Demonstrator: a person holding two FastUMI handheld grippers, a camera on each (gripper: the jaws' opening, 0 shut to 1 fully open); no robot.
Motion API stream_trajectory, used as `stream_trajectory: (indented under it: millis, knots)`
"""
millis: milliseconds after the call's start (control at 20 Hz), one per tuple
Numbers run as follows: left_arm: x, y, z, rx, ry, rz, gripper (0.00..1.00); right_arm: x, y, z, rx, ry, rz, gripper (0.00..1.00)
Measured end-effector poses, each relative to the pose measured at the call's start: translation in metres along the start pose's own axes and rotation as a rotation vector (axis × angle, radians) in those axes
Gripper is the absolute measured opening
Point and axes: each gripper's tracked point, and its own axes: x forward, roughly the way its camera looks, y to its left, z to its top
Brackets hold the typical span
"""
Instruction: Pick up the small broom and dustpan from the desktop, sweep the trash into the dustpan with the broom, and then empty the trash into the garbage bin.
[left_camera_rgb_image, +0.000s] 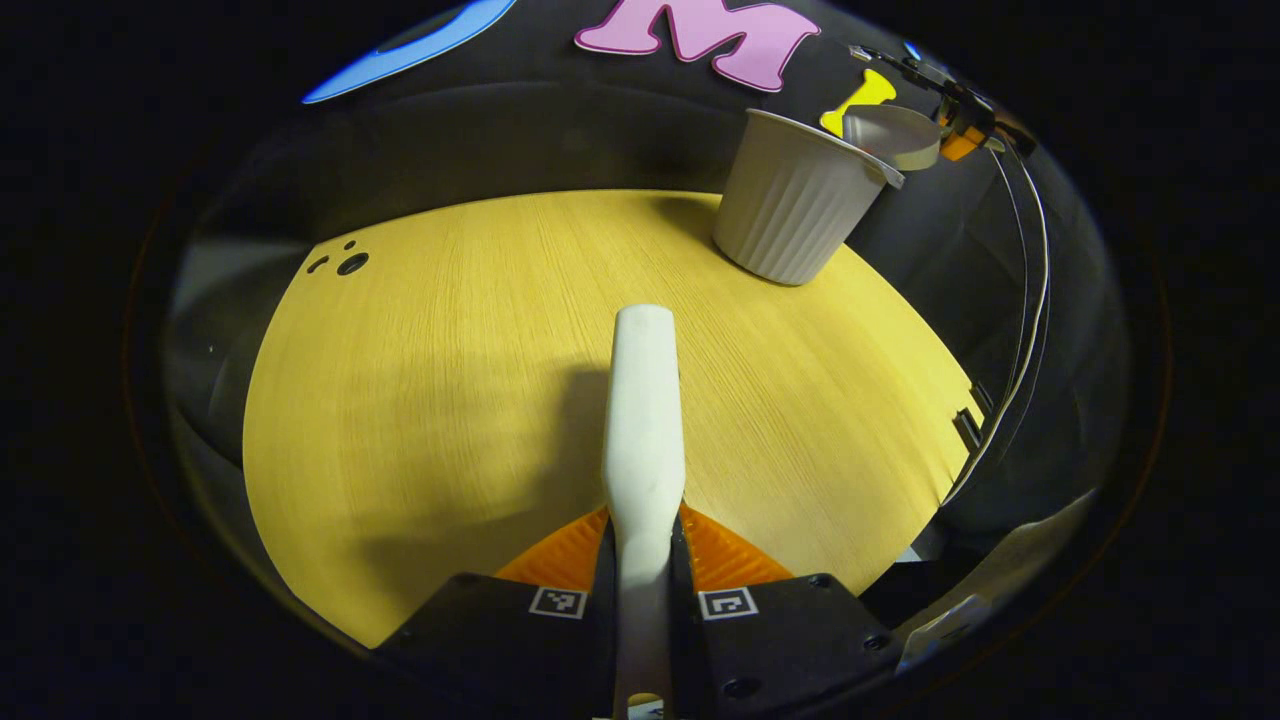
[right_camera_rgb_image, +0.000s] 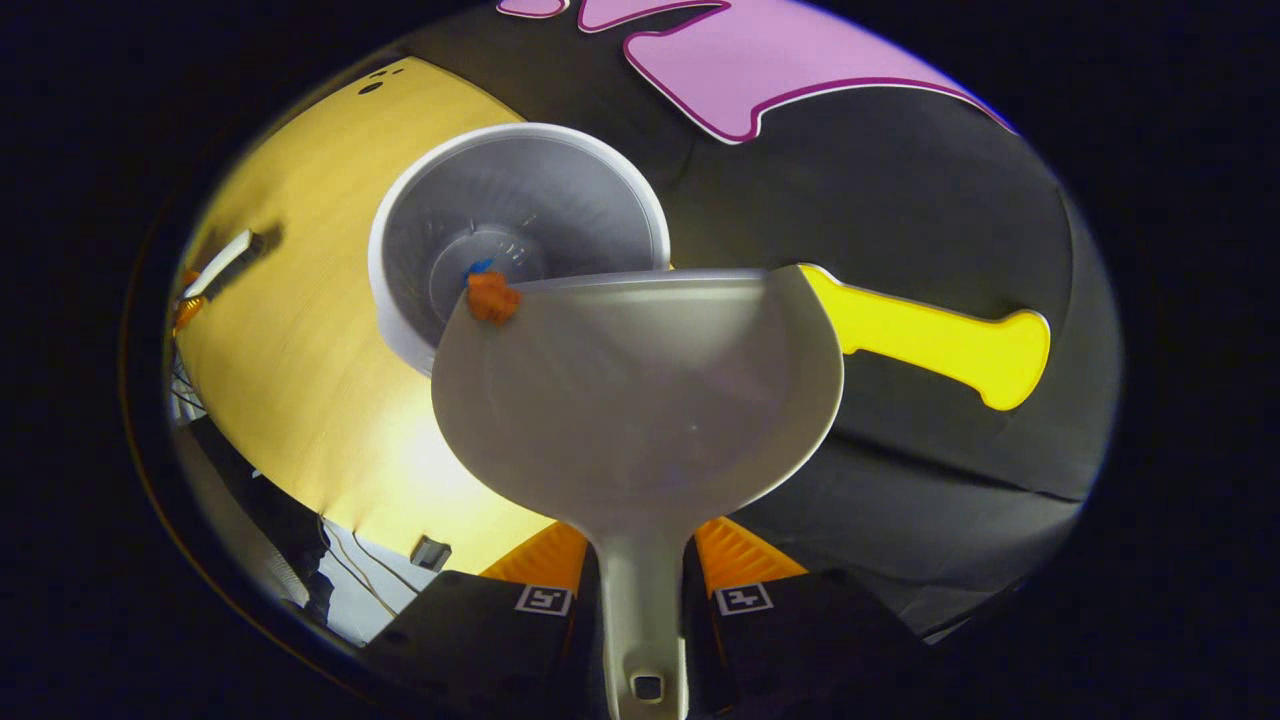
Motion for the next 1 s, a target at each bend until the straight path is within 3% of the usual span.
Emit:
stream_trajectory:
  millis: [350,700,750,800,850,1000]
  knots:
    - [0.003,0.005,0.006,0.006,0.0,0.02,0.27,0.002,0.001,-0.001,0.05,-0.051,0.015,0.37]
    - [-0.001,0.008,0.012,0.03,-0.013,0.049,0.27,-0.047,0.034,-0.011,0.334,-0.361,0.125,0.37]
    - [-0.002,0.009,0.013,0.039,-0.012,0.055,0.28,-0.057,0.04,-0.015,0.357,-0.401,0.133,0.34]
    - [-0.003,0.009,0.014,0.047,-0.012,0.062,0.27,-0.065,0.049,-0.019,0.375,-0.436,0.144,0.39]
    - [-0.004,0.01,0.015,0.053,-0.011,0.07,0.26,-0.073,0.059,-0.023,0.393,-0.469,0.159,0.35]
    - [-0.006,0.01,0.017,0.07,-0.01,0.091,0.26,-0.093,0.108,-0.042,0.409,-0.512,0.217,0.37]
